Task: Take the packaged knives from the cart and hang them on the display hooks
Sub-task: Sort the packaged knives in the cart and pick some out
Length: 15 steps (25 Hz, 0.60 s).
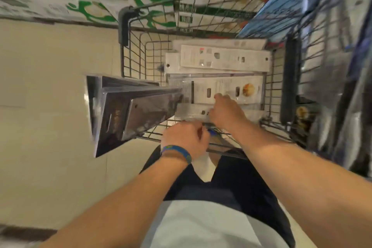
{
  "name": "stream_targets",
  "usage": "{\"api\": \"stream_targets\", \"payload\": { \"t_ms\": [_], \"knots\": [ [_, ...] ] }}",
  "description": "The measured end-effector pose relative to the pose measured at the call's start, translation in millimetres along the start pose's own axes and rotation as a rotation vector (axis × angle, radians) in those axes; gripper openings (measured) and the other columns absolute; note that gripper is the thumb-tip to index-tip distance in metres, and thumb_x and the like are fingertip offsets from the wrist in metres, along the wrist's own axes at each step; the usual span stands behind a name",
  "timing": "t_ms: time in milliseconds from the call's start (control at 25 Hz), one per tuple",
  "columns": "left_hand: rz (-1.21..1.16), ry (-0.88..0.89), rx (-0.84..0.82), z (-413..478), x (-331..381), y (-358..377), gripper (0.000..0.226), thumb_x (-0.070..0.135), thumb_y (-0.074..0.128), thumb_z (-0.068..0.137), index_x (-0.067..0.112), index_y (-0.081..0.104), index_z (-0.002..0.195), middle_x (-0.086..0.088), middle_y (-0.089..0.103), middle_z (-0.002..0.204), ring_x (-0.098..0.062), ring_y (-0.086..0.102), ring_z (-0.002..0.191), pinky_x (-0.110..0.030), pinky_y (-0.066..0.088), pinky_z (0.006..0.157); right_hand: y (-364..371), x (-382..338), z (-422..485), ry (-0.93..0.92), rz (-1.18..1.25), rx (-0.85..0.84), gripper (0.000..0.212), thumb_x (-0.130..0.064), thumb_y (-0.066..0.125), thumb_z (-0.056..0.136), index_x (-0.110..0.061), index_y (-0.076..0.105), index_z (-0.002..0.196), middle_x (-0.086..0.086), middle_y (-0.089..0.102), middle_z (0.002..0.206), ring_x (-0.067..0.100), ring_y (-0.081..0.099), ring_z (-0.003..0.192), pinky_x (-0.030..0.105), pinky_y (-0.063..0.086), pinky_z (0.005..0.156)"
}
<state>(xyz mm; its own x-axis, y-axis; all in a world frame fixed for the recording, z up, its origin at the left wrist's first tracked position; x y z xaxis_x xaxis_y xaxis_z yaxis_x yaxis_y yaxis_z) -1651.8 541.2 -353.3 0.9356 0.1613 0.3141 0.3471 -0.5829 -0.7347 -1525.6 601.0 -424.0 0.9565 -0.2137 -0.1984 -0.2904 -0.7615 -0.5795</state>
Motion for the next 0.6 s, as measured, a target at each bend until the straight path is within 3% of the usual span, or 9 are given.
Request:
{"api": "stream_targets", "payload": {
  "t_ms": [120, 200, 400, 600],
  "knots": [
    [-0.029, 0.009, -0.035, 10, -3, 8, 0.036, 0.055, 0.027, 0.078, 0.025, 0.040, 0.062, 0.009, 0.046, 0.055, -0.023, 0.050, 0.058, -0.026, 0.021, 0.048, 12, -8, 72, -0.016, 0.094, 0.027, 0.052, -0.024, 0.060, 0.100, -0.012, 0.046, 0.148, 0.015, 0.052, 0.146, 0.034, 0.051, 0.131, 0.038, 0.044, 0.102],
    [-0.065, 0.020, -0.059, 17, -2, 11, 0.036, 0.055, 0.023, 0.074, 0.026, 0.036, 0.059, 0.011, 0.039, 0.053, -0.021, 0.043, 0.054, -0.025, 0.020, 0.047, 11, -22, 105, -0.111, 0.022, 0.110, 0.057, -0.023, 0.068, 0.094, -0.013, 0.048, 0.147, 0.014, 0.050, 0.145, 0.034, 0.050, 0.130, 0.040, 0.045, 0.101],
    [-0.079, 0.034, -0.017, 17, 6, 5, 0.031, 0.051, 0.031, 0.080, 0.026, 0.041, 0.064, 0.009, 0.051, 0.059, -0.019, 0.048, 0.056, -0.028, 0.031, 0.053, 13, -27, 136, -0.146, -0.228, 0.286, 0.077, -0.037, 0.089, 0.074, -0.016, 0.049, 0.136, 0.009, 0.046, 0.137, 0.030, 0.048, 0.122, 0.041, 0.045, 0.092],
    [-0.093, 0.028, -0.030, 17, 8, 6, 0.036, 0.052, 0.026, 0.080, 0.027, 0.049, 0.068, 0.010, 0.052, 0.059, -0.013, 0.047, 0.053, -0.025, 0.031, 0.050, 11, -26, 143, -0.161, -0.436, 0.374, 0.095, -0.060, 0.090, 0.060, -0.016, 0.049, 0.134, 0.007, 0.058, 0.133, 0.031, 0.046, 0.128, 0.052, 0.031, 0.112]
  ]
}}
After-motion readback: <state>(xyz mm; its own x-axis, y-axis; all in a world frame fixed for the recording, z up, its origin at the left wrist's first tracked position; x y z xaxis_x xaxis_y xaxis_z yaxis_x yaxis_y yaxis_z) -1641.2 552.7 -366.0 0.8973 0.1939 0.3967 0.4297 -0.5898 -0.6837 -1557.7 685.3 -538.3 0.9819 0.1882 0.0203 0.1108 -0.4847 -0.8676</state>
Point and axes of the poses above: each hand's wrist, its own z-axis towards the middle knuckle, its own y-axis out of the palm, x = y × z, the point moved 10 cm from there along z, towards the middle knuckle
